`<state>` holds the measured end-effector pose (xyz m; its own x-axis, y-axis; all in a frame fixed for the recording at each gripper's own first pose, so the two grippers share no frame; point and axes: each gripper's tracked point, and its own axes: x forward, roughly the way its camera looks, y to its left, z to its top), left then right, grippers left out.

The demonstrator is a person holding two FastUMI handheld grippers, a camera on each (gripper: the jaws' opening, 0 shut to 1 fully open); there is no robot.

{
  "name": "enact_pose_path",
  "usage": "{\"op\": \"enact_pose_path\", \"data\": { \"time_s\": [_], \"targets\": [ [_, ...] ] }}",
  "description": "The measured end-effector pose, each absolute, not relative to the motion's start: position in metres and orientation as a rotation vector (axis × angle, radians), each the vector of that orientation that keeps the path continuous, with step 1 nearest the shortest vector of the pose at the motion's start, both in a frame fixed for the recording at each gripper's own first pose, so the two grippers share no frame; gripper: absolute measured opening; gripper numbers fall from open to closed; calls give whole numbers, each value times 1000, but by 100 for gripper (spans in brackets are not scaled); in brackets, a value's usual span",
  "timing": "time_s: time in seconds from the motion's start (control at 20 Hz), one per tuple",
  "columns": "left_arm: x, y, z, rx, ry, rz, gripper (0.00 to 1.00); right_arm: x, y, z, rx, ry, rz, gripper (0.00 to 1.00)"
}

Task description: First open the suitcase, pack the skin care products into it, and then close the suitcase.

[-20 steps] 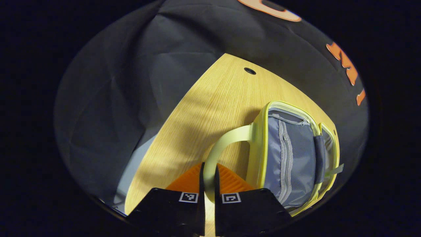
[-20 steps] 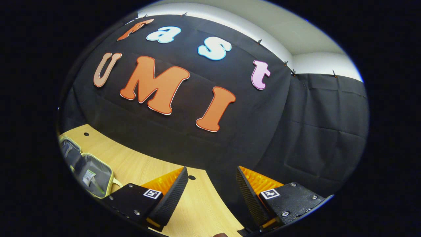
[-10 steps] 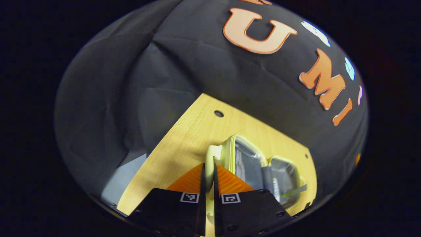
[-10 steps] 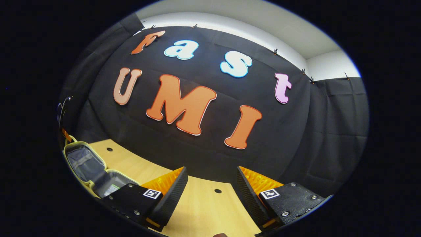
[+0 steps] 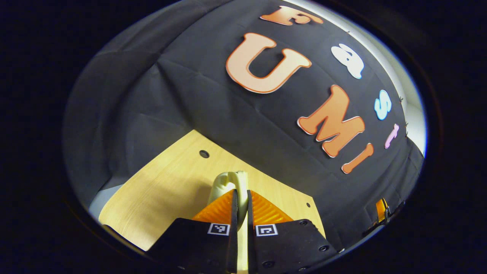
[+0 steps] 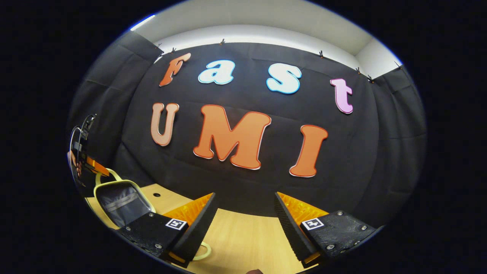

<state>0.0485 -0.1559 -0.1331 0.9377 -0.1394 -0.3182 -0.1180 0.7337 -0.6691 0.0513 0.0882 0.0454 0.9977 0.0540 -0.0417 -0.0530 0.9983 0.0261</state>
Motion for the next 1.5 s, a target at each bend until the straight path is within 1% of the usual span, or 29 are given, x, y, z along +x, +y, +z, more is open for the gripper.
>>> {"op": "enact_pose_path", "data": {
  "time_s": [0.1, 0.25, 0.35, 0.55, 0.7, 0.85, 0.9, 1.0, 1.2, 1.25, 1.35, 1.5],
  "targets": [
    [54, -181, -111, -748, 338, -49, 11, 52, 99, 48, 23, 22, 100, 94],
    [59, -239, -78, -740, 315, -129, 11, 49, 111, 52, 18, -1, 162, 94],
    [60, -276, -68, -738, 312, -173, 11, 47, 112, 56, 7, -24, 186, 95],
    [66, -364, -61, -681, 311, -264, 11, 38, 115, 49, -70, -51, 232, 94],
    [72, -409, -65, -660, 341, -300, 11, 34, 106, 39, -88, -48, 243, 95],
    [78, -467, -85, -641, 388, -338, 11, 31, 77, 8, -121, 11, 217, 94],
    [77, -498, -102, -618, 435, -354, 11, 26, 67, -5, -111, 46, 217, 95],
    [74, -529, -126, -577, 492, -369, 11, 21, 57, -13, -108, 60, 213, 94],
    [65, -580, -179, -499, 618, -393, 11, 15, 45, -22, -97, 65, 212, 94],
    [66, -589, -189, -476, 627, -399, 11, 14, 42, -25, -95, 69, 210, 95],
    [65, -604, -205, -489, 666, -407, 11, 12, 36, -31, -85, 85, 205, 95],
    [59, -632, -251, -513, 773, -418, 11, 9, 26, -34, -79, 99, 177, 95]
  ]
}}
